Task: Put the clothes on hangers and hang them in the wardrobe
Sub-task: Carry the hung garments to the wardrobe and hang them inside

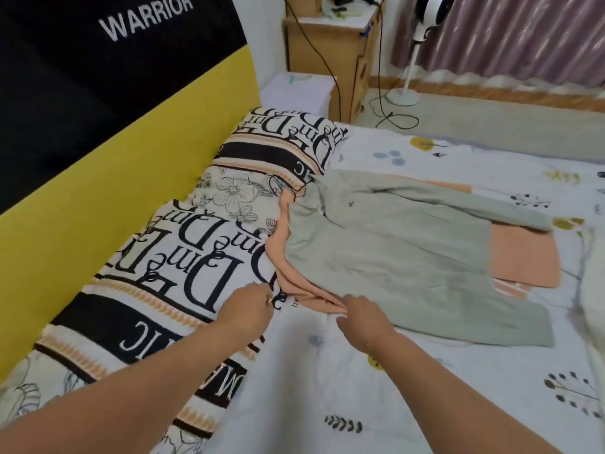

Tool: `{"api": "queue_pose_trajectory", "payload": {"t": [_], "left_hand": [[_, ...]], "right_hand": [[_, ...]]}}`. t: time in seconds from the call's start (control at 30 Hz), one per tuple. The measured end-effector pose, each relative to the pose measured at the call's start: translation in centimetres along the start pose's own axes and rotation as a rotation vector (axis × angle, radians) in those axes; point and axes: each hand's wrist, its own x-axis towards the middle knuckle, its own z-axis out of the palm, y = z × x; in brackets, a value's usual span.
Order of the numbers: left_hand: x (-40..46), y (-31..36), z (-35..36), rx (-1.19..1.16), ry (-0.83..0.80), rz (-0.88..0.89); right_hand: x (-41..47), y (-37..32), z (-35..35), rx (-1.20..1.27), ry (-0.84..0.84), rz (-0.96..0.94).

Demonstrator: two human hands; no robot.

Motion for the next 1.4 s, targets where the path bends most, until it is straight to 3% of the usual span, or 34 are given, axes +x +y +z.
{"api": "queue_pose_trajectory", "payload": {"t": [0.37,0.6,0.8,0.93,1.03,1.17,1.4], "left_hand": [[16.3,-3.5,4.2,0.001,0.273,0.07],[22.5,0.1,6.3,-0.109,0.182,0.007],[22.1,4.6,7.7,-0.124,-0.034,0.003],[19.1,6.1,6.7,-0.205,0.1,0.033],[16.1,6.3,3.7,-0.14,0.197,0.102],[10.8,8.2,-1.4,0.0,0.218,0.222],[-0.7,13.0,-9.7,0.012,0.293,0.486]], "right_hand": [[15.2,-1.5,7.6,-0.031,0.081,0.107],[16.8,-1.4,11.7,-0.119,-0.024,-0.019],[15.7,0.0,10.4,-0.025,-0.065,-0.128],[12.8,1.2,8.9,0.135,-0.033,-0.167],[9.1,2.3,5.7,0.21,0.037,-0.126],[4.4,4.4,-0.5,0.256,0.243,-0.046],[-5.6,5.7,-17.3,0.501,1.026,0.035]]}}
